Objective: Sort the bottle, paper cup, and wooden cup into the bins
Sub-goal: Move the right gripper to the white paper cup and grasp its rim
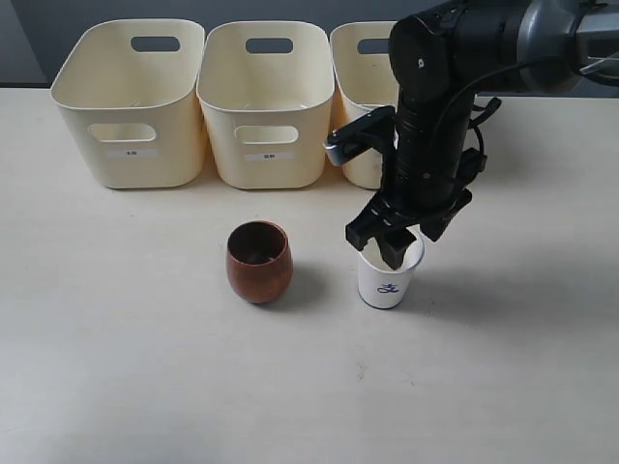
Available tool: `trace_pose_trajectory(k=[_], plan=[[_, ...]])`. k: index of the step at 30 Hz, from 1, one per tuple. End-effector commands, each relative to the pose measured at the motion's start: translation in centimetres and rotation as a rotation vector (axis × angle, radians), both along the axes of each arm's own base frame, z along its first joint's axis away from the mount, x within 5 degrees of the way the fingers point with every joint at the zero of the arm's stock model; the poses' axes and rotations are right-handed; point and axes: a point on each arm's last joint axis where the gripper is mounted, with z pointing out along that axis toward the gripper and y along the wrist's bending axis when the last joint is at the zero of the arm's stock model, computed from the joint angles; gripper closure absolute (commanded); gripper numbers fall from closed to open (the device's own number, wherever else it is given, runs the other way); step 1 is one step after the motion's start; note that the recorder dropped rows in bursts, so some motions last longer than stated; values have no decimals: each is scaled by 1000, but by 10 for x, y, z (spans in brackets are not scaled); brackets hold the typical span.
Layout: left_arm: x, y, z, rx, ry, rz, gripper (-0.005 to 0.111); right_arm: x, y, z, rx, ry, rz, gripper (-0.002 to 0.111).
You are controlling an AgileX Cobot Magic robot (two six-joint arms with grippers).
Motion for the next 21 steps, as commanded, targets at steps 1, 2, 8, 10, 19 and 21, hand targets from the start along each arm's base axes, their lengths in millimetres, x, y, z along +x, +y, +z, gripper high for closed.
trace_pose_trajectory(k=[1,2,8,10,19,21], plan=[[0,0,0,1,-8,3,107,2,0,0,-2,-15,3,51],[0,0,0,1,-8,3,107,2,0,0,-2,-15,3,51],[0,0,0,1,-8,3,107,4,1,-9,-14,7,2,53],[0,0,0,1,-8,3,107,4,1,-13,-19,16,-1,56],[0,0,0,1,-8,3,107,5,1,-22,-40,45,50,107],[0,0,0,1,-8,3,107,4,1,-22,-43,51,62,107]])
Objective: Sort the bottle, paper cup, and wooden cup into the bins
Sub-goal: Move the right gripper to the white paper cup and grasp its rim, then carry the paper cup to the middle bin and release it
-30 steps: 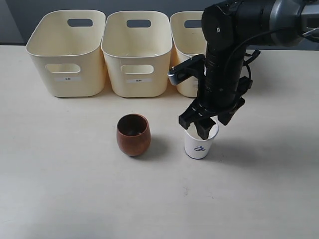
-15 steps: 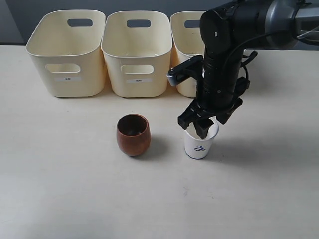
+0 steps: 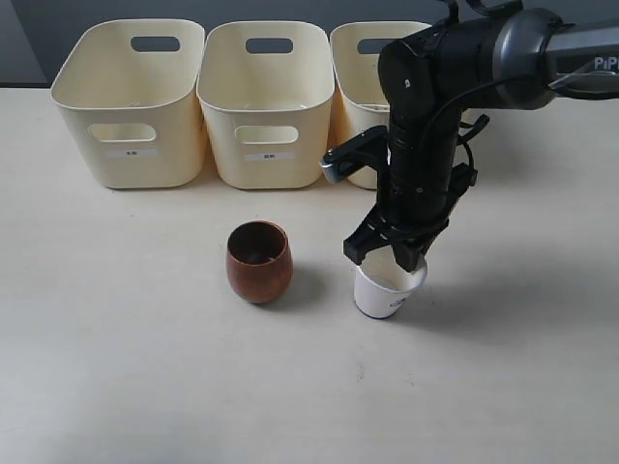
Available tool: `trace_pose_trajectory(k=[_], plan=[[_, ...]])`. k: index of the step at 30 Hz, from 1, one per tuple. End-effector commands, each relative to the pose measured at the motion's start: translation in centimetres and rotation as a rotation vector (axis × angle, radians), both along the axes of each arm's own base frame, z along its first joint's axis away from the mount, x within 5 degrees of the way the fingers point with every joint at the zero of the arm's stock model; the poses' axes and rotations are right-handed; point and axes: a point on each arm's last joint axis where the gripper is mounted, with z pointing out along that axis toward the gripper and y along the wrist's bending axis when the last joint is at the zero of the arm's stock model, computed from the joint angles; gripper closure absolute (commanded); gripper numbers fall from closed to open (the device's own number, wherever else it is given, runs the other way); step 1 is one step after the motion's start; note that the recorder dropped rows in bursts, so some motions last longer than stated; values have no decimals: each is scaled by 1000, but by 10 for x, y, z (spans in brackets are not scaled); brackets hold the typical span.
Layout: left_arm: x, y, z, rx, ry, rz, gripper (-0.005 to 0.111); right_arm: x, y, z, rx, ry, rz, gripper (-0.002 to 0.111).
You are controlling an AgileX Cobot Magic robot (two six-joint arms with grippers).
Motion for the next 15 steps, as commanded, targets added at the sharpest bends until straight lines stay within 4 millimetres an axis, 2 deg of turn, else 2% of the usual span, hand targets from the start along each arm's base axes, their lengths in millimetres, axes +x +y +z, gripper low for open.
trace_pose_trajectory(k=[1,15], plan=[[0,0,0,-3,-8,3,107,1,-2,1,-16,-1,41,107],[0,0,0,-3,-8,3,107,2,-2,2,-17,-21,48,107]])
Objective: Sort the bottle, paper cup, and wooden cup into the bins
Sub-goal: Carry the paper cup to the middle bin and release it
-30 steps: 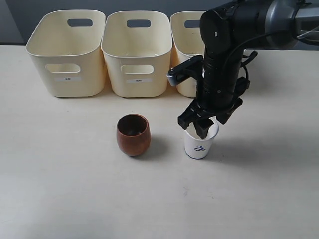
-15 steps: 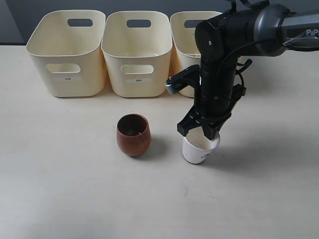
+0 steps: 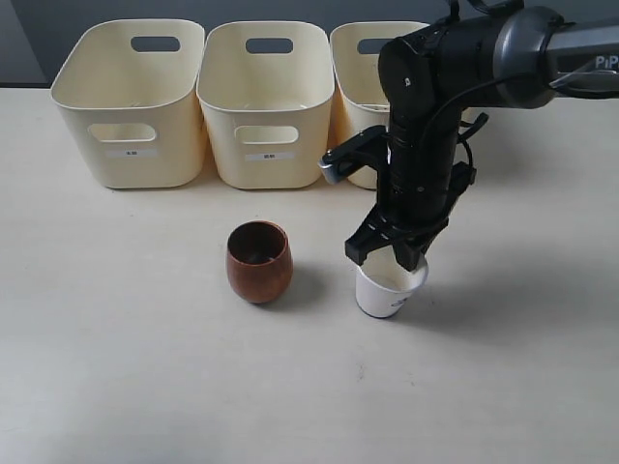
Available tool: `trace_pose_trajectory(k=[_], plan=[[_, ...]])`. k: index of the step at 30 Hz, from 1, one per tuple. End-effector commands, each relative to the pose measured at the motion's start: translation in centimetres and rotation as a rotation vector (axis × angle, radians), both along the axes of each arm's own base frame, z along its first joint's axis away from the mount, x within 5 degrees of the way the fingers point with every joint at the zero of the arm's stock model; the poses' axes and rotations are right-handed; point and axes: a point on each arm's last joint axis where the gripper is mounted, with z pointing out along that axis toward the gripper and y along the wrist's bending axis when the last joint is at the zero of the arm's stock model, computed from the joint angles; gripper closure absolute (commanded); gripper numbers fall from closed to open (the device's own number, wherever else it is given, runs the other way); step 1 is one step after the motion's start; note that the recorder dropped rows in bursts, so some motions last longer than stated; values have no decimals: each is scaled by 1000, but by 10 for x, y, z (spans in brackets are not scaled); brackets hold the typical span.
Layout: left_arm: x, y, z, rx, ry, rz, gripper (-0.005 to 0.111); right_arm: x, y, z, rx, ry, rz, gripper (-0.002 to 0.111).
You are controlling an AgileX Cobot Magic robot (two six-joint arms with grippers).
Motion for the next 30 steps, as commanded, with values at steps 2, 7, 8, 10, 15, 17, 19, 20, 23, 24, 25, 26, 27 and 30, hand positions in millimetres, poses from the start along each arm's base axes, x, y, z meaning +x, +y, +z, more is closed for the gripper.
trace_pose_trajectory(k=[2,7,8,10,15,17,19,20,23,24,25,26,27,30], plan=[[0,0,0,-3,-8,3,107,3,-2,2,-19,-35,28,107],[0,0,0,-3,-8,3,107,5,-1,25,31,-127,34,107],[0,0,0,-3,-8,3,107,6,-1,31,44,-147,33,107],[0,0,0,-3,-8,3,107,9,1,48,73,-196,32,107],[0,0,0,-3,-8,3,107,15,9,84,160,-284,18,107],[0,0,0,-3,-8,3,107,21,12,97,189,-332,18,107],[0,0,0,-3,-8,3,107,27,16,108,231,-401,20,107],[0,0,0,-3,-8,3,107,30,18,111,249,-430,21,107],[0,0,0,-3,-6,3,107,39,24,122,316,-541,27,107],[0,0,0,-1,-6,3,107,42,25,125,338,-577,28,107],[0,0,0,-1,-6,3,107,44,27,127,355,-604,30,107],[0,0,0,-1,-6,3,107,46,29,130,379,-642,32,107],[0,0,0,-1,-6,3,107,49,30,133,402,-680,33,107],[0,0,0,-1,-6,3,107,55,35,140,462,-776,38,107]])
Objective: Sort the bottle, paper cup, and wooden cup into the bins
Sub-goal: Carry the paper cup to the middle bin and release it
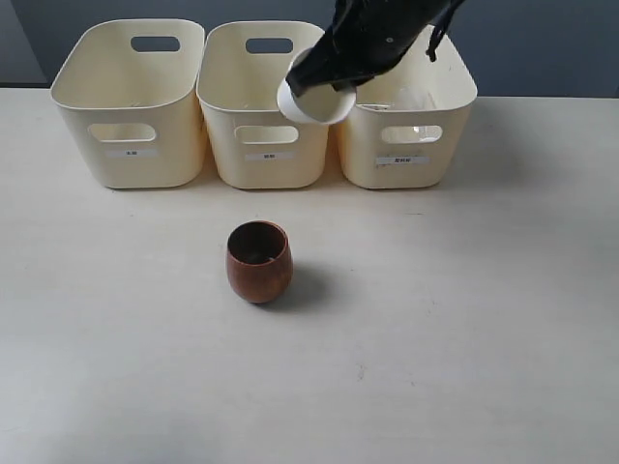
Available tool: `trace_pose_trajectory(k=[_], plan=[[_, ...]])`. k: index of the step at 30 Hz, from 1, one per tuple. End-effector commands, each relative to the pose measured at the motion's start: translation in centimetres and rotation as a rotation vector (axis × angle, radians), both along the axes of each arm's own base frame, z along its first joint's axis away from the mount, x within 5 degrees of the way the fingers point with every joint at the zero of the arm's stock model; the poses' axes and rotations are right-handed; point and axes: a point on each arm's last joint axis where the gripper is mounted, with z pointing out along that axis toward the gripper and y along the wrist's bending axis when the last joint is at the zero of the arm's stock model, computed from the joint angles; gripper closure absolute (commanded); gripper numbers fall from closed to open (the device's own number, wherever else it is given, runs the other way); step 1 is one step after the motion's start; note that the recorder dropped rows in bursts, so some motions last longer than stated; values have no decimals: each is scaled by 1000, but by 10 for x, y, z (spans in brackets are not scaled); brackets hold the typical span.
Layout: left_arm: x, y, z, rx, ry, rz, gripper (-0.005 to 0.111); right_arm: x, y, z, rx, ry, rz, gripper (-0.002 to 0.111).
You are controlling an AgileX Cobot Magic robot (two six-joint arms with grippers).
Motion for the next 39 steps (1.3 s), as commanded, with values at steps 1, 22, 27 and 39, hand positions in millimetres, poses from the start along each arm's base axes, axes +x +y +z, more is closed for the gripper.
trace_pose_trajectory(k=[1,22,27,39], plan=[[0,0,0,-3,-6,3,107,9,6,17,99,-169,13,107],[0,0,0,-3,-8,3,107,93,28,-28,-43,-45,-43,107],[0,0,0,-3,-8,3,107,103,27,-51,-77,27,-43,107],[0,0,0,-3,-8,3,107,105,31,-62,-45,49,-37,81]])
